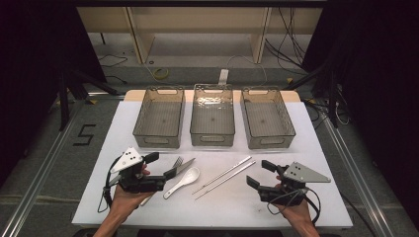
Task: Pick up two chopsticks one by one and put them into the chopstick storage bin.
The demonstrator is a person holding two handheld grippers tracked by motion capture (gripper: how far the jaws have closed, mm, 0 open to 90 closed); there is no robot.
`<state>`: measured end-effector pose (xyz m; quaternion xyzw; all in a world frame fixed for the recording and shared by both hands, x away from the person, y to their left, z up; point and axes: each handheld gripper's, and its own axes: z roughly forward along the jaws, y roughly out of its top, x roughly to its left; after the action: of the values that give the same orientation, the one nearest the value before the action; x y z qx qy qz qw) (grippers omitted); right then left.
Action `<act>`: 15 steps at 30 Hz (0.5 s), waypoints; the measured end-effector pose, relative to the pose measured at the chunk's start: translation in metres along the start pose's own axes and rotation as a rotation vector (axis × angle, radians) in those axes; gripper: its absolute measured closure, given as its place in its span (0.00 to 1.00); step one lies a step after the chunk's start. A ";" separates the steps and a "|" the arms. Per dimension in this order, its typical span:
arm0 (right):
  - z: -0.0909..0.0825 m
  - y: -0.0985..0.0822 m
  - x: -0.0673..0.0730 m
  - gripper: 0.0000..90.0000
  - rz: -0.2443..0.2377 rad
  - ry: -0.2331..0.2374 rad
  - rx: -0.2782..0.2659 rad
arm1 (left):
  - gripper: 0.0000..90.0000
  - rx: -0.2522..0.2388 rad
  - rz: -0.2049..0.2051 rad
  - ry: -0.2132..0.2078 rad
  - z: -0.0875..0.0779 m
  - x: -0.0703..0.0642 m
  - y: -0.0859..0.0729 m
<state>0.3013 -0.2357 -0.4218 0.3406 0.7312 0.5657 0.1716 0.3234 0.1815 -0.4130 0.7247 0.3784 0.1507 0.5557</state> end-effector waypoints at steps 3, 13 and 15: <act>0.000 0.000 0.000 0.27 -0.003 0.003 0.007 | 0.14 0.002 0.000 0.002 0.000 0.000 0.000; 0.006 0.007 -0.002 0.28 -0.056 0.059 0.101 | 0.14 0.006 -0.004 0.003 0.001 0.002 0.000; 0.010 0.013 -0.003 0.29 -0.107 0.075 0.160 | 0.14 0.007 -0.005 0.003 0.001 0.002 0.000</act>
<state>0.3136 -0.2291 -0.4125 0.2921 0.7970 0.5081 0.1463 0.3253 0.1826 -0.4137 0.7256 0.3814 0.1491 0.5530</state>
